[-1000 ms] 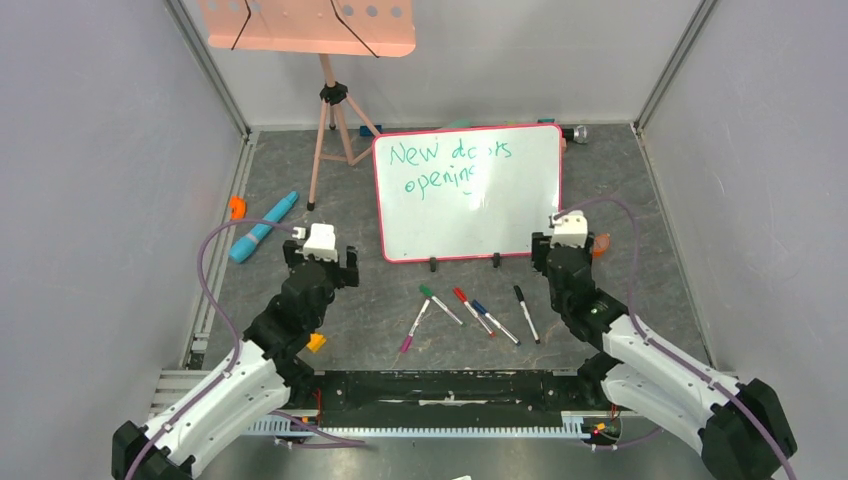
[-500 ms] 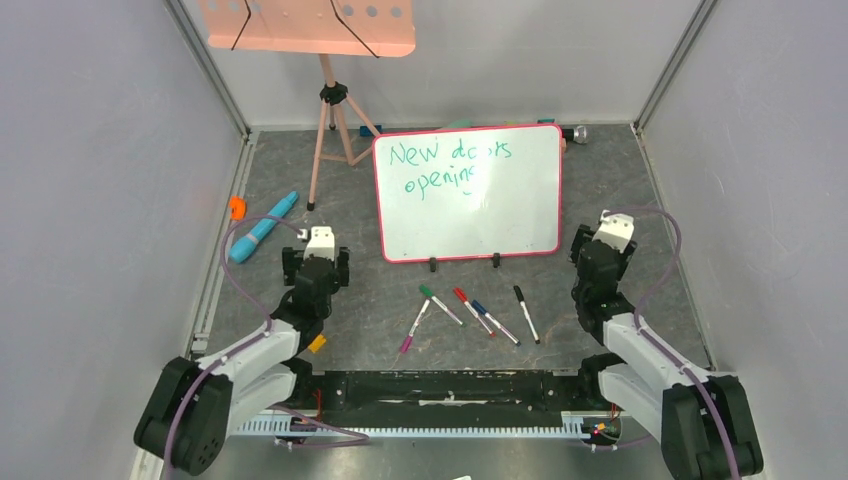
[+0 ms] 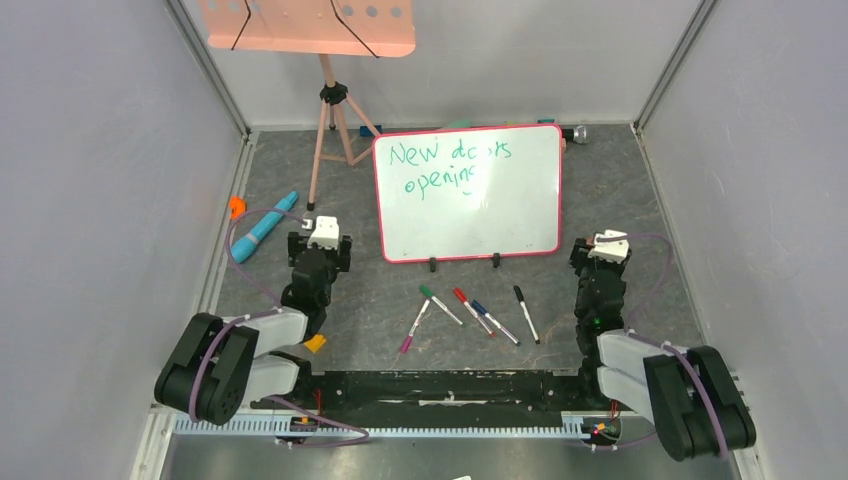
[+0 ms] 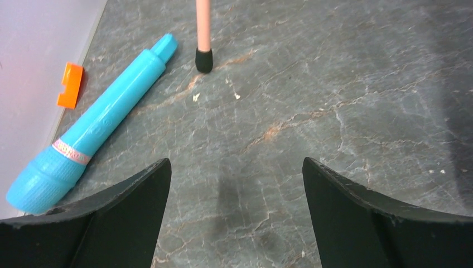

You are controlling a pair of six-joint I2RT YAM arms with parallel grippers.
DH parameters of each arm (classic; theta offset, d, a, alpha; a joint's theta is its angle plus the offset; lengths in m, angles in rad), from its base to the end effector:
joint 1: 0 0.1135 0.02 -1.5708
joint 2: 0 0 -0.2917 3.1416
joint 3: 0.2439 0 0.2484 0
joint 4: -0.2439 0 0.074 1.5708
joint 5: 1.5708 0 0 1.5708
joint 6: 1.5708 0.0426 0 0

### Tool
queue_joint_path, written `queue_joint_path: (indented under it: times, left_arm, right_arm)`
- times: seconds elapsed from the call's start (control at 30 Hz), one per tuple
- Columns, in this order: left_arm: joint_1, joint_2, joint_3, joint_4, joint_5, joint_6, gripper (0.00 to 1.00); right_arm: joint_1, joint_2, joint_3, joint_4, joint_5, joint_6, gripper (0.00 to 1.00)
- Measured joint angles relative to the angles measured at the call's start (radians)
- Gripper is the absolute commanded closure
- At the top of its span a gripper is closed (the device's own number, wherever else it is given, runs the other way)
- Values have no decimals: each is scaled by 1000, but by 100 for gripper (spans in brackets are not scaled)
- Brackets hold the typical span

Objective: Write a sentence on the whiteboard
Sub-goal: Reset both arms

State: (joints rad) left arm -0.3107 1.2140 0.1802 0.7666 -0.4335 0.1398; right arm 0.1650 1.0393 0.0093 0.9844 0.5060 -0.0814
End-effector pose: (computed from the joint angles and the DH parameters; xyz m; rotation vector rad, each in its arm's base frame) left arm 0.1974 -0.0446 0.1806 0.1070 1.8183 0.2771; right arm 0.1601 0.0057 0.1841 0.1925 1.6100 -0.3438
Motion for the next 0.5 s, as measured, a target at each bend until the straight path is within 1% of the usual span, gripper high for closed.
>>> queue_joint_path:
  times: [0.1, 0.2, 0.27, 0.33, 0.4, 0.5]
  left_arm:
    - [1, 39, 0, 79, 21, 31, 12]
    - [9, 58, 5, 96, 36, 40, 12]
    - [15, 60, 7, 103, 43, 41, 11]
    - [19, 60, 6, 114, 46, 41, 9]
    - [22, 55, 1, 136, 47, 41, 7]
    - [24, 46, -13, 165, 34, 41, 7]
  right_arm:
    - [-20, 97, 0, 118, -37, -29, 38]
    - [-40, 206, 0, 205, -69, -43, 37]
    - [-46, 296, 0, 298, -92, -51, 37]
    - [-50, 338, 0, 320, -123, -62, 34]
    - [-50, 339, 0, 342, -151, -70, 3]
    - [-51, 340, 0, 361, -167, -77, 2]
